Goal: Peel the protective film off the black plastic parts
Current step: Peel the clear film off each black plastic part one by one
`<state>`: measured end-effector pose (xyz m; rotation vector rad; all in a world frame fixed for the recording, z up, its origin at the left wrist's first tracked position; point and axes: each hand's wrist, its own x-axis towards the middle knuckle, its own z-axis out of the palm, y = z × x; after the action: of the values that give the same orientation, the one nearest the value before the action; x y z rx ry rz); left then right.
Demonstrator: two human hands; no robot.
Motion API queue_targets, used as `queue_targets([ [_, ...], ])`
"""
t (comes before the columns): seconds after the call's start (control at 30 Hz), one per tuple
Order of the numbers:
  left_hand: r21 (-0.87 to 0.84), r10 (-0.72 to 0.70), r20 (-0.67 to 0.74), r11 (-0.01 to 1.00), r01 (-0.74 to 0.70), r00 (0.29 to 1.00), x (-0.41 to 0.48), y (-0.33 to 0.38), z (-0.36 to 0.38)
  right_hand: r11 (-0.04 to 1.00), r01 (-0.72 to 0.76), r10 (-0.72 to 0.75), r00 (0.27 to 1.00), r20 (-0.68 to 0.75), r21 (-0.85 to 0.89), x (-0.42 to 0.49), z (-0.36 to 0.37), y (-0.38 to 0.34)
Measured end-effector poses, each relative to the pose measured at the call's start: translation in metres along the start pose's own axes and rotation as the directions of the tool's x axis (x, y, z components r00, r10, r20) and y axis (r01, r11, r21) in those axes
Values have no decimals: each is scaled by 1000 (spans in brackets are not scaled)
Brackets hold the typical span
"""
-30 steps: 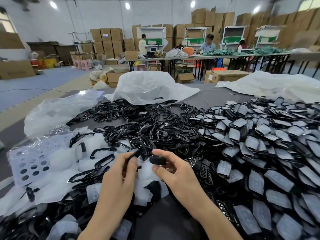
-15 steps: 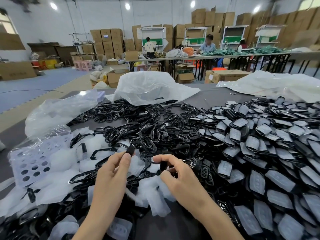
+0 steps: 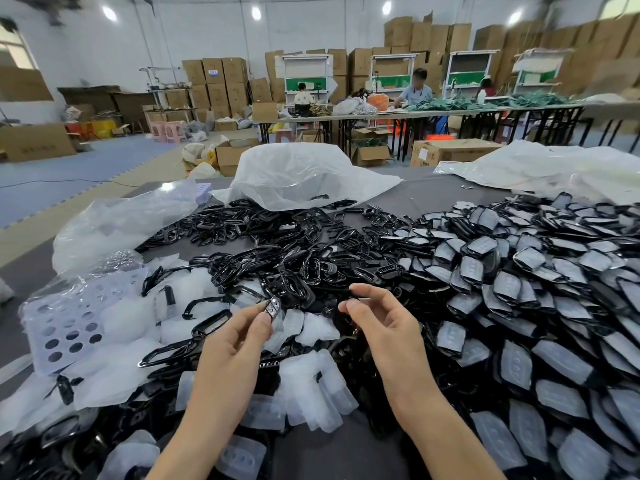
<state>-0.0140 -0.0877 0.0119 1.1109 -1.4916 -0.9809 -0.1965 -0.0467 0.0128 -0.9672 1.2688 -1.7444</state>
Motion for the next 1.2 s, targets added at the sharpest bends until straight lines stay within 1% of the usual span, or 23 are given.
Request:
queue_targets([
  [0.07, 4, 10, 4, 1000, -10, 1000, -1, 1, 0, 995, -18, 19, 1000, -11, 97, 2, -1, -1],
  [0.1, 0, 16, 8, 1000, -16, 1000, -1, 1, 0, 984, -34, 36, 999, -6, 175, 3, -1, -2],
  [0.2, -48, 28, 44, 999, -26, 999, -3, 3, 0, 890, -118, 92, 993, 79, 440, 5, -5, -4],
  [0.27, -44, 56, 74, 998, -53, 996, -4, 4, 2, 853, -163, 105, 984, 144, 496, 6, -5, -3],
  [0.33, -55, 81, 75, 996, -77, 994, -6, 5, 4, 866, -183, 109, 977, 182, 466, 6, -3, 0],
  [0.4, -89, 95, 62, 992, -90, 994, -7, 6, 6, 906, -172, 101, 975, 197, 387, 6, 2, 4],
  [0.53, -105, 102, 105, 990, -91, 989, -7, 6, 9, 981, -104, 58, 963, 262, 166, 1, 8, 9],
  [0.63, -112, 104, 128, 990, -90, 986, -8, 3, 11, 999, -44, 45, 946, 320, -10, -3, 11, 12],
  [0.7, -68, 108, 118, 993, -100, 987, -7, 0, 12, 999, -36, 47, 941, 336, -38, -5, 12, 11],
  [0.83, -49, 119, 89, 992, -115, 989, -6, -2, 13, 998, -57, 52, 931, 361, 2, -7, 13, 9],
  [0.93, -59, 114, 140, 993, -106, 984, -5, -1, 12, 998, -59, 54, 920, 388, 1, -8, 12, 7],
  [1.07, -23, 111, 209, 994, -108, 972, -3, -1, 6, 998, -4, 30, 923, 384, -68, -8, 10, 6],
  [1.13, 6, 139, 190, 990, -143, 972, -3, -3, 4, 994, 37, 5, 923, 384, -104, -9, 12, 6],
  [1.2, 71, 167, 145, 981, -178, 975, -3, -6, 5, 982, 87, -18, 926, 378, -168, -10, 14, 9],
])
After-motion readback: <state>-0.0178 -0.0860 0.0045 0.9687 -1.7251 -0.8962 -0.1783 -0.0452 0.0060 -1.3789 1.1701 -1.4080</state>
